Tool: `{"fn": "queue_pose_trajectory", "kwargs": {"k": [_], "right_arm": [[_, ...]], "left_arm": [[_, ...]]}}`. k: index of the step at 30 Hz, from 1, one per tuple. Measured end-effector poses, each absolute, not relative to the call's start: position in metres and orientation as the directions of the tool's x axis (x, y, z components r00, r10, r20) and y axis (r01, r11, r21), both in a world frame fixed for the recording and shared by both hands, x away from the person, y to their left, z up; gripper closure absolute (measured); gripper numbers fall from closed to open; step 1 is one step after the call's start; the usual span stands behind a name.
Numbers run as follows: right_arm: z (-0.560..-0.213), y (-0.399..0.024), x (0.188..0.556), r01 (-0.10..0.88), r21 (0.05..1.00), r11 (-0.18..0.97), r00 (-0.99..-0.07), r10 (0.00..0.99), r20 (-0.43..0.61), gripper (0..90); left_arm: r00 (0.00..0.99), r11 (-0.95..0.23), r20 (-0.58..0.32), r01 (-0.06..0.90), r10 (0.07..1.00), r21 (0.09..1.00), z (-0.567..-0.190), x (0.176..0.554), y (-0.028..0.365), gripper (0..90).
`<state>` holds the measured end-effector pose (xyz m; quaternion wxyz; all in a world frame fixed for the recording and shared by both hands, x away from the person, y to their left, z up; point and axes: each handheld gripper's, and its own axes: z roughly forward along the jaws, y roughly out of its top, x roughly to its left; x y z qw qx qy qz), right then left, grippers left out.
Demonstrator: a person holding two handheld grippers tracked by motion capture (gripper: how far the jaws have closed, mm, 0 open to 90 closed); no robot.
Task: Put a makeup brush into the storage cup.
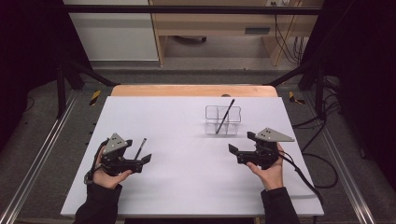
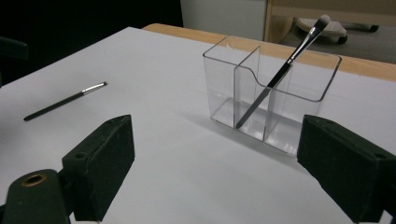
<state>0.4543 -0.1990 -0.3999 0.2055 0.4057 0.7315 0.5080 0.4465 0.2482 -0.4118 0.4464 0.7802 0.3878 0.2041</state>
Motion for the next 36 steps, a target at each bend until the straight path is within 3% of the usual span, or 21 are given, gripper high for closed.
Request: {"fn": "queue_pose_trajectory", "kwargs": {"k": [20, 36], "right_arm": [[-0.411, -0.213, 0.437, 0.406, 0.901, 0.149, -0.573, 0.810, 0.124, 9.8], [-0.408, -0.212, 0.431, 0.412, 0.903, 0.124, -0.578, 0.802, 0.154, 12.3]], "left_arm": [[0.603, -0.293, -0.033, 0.435, 0.797, 0.852, -0.413, 0.451, 0.251, 6.7], [0.560, -0.330, -0.033, 0.534, 0.828, 0.779, -0.429, 0.470, 0.257, 10.4]]}}
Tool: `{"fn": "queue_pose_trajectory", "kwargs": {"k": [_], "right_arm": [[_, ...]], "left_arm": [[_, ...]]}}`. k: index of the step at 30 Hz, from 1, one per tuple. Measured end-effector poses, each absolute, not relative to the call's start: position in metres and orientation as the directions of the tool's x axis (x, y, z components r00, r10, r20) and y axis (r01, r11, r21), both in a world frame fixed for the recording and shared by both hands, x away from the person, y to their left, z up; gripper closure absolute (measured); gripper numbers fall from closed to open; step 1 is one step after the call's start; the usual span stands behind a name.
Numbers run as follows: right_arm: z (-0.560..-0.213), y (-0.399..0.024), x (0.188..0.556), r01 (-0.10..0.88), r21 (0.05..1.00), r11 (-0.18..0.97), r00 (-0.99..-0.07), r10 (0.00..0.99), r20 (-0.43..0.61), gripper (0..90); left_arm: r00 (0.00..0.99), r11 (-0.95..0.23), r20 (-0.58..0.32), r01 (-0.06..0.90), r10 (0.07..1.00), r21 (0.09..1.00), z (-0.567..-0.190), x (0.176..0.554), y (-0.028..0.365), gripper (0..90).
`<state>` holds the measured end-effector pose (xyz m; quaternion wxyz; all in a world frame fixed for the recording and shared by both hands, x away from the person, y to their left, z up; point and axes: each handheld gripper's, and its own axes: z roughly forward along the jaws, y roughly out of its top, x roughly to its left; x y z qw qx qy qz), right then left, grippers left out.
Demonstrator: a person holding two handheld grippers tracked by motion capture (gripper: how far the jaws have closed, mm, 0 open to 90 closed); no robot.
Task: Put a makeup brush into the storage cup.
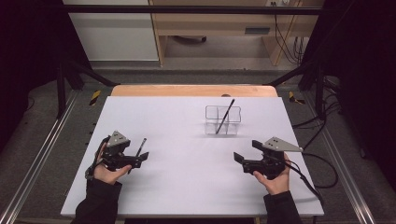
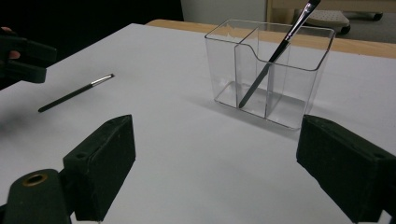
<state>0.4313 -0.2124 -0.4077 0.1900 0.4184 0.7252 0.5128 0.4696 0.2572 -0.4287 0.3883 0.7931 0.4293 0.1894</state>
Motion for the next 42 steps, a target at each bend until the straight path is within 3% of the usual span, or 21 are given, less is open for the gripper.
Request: {"fn": "queue_pose_trajectory", "kwargs": {"k": [10, 18, 31, 42], "right_arm": [[-0.408, -0.211, 0.431, 0.420, 0.900, 0.112, -0.576, 0.799, 0.169, 15.4], [-0.408, -0.211, 0.432, 0.427, 0.897, 0.113, -0.578, 0.797, 0.174, 15.7], [-0.408, -0.211, 0.432, 0.431, 0.895, 0.118, -0.573, 0.802, 0.171, 15.7], [-0.409, -0.210, 0.432, 0.436, 0.891, 0.126, -0.574, 0.801, 0.168, 15.3]], "left_arm": [[0.539, -0.396, 0.013, 0.601, 0.842, 0.694, -0.443, 0.481, 0.258, 20.2], [0.515, -0.384, -0.016, 0.659, 0.857, 0.647, -0.456, 0.487, 0.263, 30.8], [0.532, -0.427, 0.004, 0.676, 0.847, 0.600, -0.462, 0.487, 0.260, 53.4], [0.529, -0.436, 0.016, 0.681, 0.848, 0.589, -0.463, 0.487, 0.260, 64.1]]}}
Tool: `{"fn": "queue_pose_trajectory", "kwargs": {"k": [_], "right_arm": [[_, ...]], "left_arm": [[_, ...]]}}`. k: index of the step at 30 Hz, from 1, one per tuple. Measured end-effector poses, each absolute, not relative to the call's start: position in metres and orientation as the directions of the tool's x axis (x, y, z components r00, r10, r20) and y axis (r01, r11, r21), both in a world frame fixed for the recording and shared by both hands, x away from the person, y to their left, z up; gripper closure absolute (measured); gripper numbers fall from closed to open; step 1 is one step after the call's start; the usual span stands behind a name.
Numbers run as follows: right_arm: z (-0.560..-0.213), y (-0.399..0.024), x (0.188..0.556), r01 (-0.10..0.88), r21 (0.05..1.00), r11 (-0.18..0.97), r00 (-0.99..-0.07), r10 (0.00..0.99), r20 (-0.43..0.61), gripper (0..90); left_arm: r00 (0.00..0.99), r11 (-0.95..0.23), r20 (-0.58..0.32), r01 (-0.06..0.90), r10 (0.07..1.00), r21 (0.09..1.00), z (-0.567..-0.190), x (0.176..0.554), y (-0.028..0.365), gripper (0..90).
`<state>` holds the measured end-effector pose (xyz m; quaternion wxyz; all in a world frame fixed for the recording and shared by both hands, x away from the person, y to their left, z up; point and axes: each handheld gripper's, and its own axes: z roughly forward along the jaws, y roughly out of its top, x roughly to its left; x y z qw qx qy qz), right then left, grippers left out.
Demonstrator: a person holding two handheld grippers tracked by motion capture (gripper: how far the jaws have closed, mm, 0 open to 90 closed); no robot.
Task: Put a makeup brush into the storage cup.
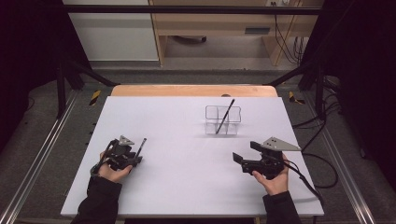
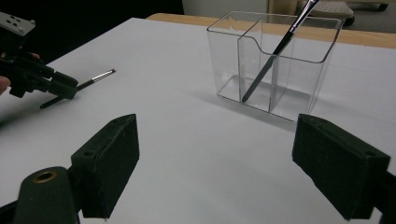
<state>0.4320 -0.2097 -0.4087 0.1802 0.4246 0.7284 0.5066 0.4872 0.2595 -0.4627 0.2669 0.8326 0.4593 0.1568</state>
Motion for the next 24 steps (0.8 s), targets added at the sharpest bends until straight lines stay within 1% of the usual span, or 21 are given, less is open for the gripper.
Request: {"fn": "queue_pose_trajectory", "kwargs": {"k": [3, 8, 16, 24], "right_arm": [[-0.4088, -0.2094, 0.4320, 0.436, 0.891, 0.126, -0.574, 0.801, 0.167, 15.3], [-0.4097, -0.2085, 0.4323, 0.439, 0.889, 0.131, -0.575, 0.801, 0.167, 15.3], [-0.4111, -0.2072, 0.4329, 0.444, 0.886, 0.135, -0.576, 0.800, 0.166, 15.2], [-0.4119, -0.2064, 0.4333, 0.445, 0.884, 0.140, -0.578, 0.799, 0.164, 14.8]], "left_arm": [[0.528, -0.435, 0.014, 0.683, 0.849, 0.586, -0.4626, 0.4868, 0.2595, 66.9], [0.532, -0.437, 0.010, 0.686, 0.847, 0.582, -0.4624, 0.4865, 0.2592, 69.1], [0.535, -0.435, -0.005, 0.692, 0.845, 0.576, -0.4618, 0.4861, 0.2595, 78.4], [0.552, -0.442, -0.020, 0.689, 0.834, 0.574, -0.4611, 0.4859, 0.2608, 81.3]]}}
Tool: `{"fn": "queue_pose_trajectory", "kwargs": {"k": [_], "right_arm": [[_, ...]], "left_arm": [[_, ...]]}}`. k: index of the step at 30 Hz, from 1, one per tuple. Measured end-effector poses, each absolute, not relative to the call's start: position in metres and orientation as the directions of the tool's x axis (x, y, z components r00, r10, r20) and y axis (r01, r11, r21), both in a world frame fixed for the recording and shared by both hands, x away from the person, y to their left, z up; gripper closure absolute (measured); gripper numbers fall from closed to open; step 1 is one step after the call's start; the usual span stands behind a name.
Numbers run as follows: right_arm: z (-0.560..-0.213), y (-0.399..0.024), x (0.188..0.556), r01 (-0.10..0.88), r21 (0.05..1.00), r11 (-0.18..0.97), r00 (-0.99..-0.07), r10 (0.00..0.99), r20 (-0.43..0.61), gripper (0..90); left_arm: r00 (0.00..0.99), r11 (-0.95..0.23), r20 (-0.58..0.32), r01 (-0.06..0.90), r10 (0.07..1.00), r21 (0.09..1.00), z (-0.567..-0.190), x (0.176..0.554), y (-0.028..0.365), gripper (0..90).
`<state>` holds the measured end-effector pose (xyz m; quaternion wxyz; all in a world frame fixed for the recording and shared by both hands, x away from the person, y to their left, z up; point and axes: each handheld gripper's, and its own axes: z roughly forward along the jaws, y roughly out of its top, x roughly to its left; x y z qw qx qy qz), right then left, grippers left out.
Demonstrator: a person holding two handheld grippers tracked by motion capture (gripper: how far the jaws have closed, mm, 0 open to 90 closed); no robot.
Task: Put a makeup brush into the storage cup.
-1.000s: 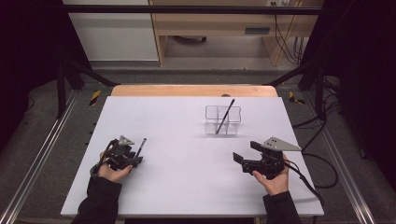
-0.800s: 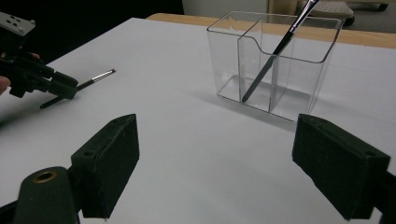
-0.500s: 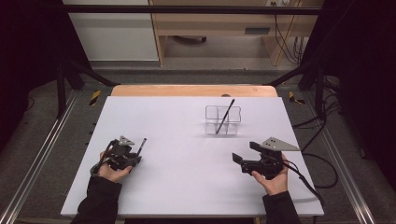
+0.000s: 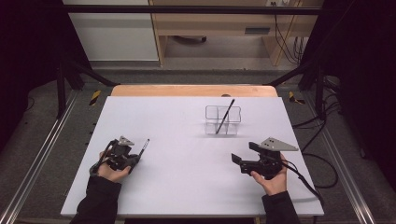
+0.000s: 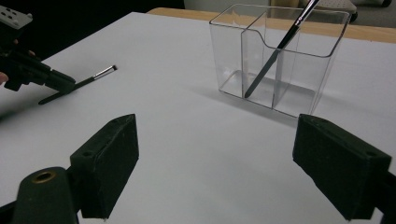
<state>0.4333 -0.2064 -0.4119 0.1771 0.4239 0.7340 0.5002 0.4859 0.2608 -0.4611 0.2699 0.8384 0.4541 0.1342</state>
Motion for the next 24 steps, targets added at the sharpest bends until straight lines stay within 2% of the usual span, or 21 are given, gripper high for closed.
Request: {"fn": "queue_pose_trajectory", "kwargs": {"k": [14, 19, 24], "right_arm": [[-0.411, -0.207, 0.433, 0.444, 0.885, 0.142, -0.577, 0.801, 0.161, 14.4], [-0.411, -0.207, 0.433, 0.444, 0.885, 0.140, -0.576, 0.801, 0.162, 14.4], [-0.411, -0.207, 0.433, 0.446, 0.884, 0.140, -0.576, 0.801, 0.164, 14.4]], "left_arm": [[0.629, -0.512, -0.018, 0.649, 0.777, 0.562, -0.460, 0.484, 0.260, 81.4], [0.633, -0.511, -0.023, 0.646, 0.774, 0.567, -0.457, 0.483, 0.261, 70.7], [0.637, -0.517, -0.024, 0.645, 0.770, 0.563, -0.451, 0.484, 0.262, 56.0]]}}
